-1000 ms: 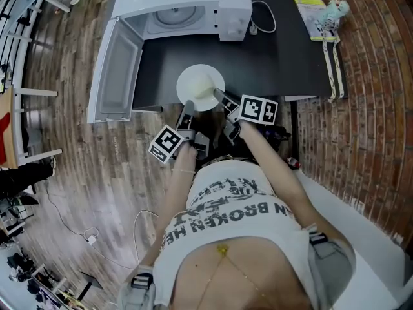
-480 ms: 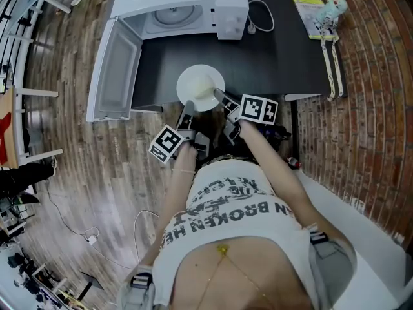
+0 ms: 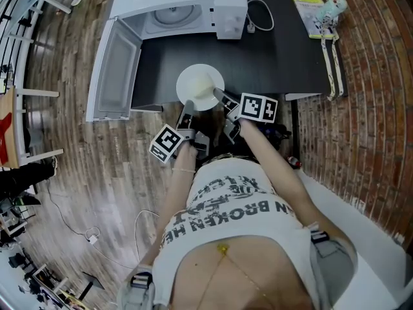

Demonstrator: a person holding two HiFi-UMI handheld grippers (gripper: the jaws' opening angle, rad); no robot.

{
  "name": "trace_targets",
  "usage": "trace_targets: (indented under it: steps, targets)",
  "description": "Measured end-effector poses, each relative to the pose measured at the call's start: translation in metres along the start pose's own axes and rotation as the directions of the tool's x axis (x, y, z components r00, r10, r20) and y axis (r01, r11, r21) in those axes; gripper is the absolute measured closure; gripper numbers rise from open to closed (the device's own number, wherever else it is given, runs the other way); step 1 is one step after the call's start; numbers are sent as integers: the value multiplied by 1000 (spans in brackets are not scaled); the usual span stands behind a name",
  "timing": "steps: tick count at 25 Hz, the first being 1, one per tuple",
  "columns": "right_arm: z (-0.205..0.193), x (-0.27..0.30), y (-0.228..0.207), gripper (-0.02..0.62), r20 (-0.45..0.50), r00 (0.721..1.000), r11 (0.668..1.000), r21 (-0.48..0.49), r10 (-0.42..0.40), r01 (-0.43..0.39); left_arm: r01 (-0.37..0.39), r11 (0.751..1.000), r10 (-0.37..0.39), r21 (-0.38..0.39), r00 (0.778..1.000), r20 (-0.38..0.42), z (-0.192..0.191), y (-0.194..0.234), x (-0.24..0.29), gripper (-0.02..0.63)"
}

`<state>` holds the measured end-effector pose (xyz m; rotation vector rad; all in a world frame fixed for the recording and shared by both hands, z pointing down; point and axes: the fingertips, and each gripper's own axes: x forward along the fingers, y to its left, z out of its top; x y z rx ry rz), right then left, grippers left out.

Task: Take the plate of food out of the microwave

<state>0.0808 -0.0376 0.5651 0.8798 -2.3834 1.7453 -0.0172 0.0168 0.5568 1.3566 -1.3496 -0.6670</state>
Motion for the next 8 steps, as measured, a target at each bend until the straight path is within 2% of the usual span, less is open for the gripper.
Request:
trace_targets:
  steps: [8]
  targets:
    - [2, -2, -2, 546, -2, 1000, 1000, 1, 0, 0, -2, 1000, 2, -2, 1000, -1, -2, -1, 2, 580]
